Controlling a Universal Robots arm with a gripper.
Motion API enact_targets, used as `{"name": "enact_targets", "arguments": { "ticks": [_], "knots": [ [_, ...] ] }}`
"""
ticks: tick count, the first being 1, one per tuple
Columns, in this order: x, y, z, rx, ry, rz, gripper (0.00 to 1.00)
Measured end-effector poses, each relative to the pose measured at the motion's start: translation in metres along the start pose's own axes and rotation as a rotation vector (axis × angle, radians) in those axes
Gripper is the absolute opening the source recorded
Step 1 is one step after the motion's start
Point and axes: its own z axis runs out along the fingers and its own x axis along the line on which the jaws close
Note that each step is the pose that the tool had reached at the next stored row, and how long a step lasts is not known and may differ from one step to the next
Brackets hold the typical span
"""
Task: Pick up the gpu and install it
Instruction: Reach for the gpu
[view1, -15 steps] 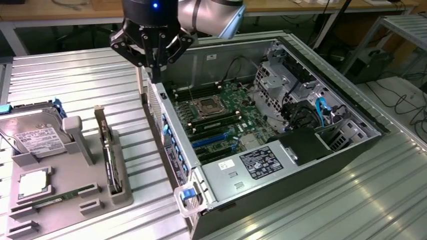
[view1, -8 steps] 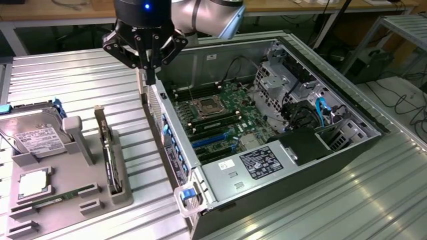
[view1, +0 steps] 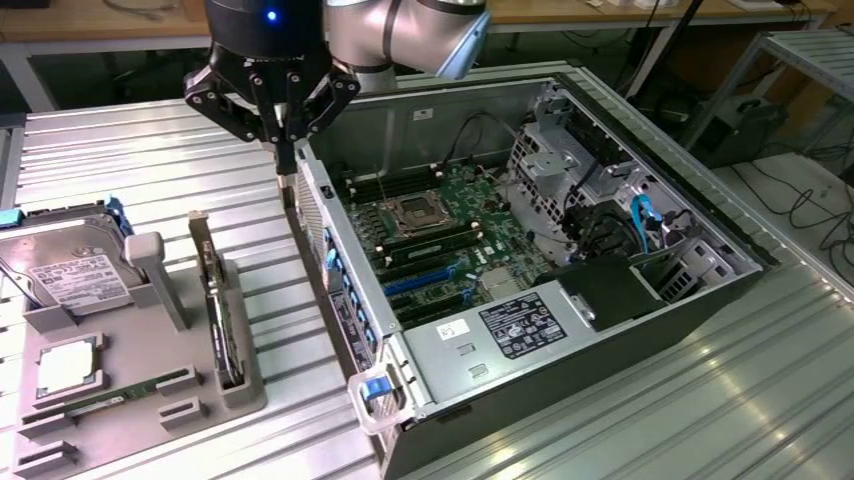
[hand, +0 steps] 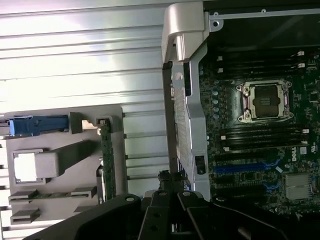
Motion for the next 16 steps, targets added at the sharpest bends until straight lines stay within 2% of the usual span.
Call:
{"name": "enact_targets", "arguments": {
  "ticks": [16],
  "knots": [
    [0.026, -0.0074, -0.0009, -0.0001, -0.0001, 0.0, 0.11]
  ]
}}
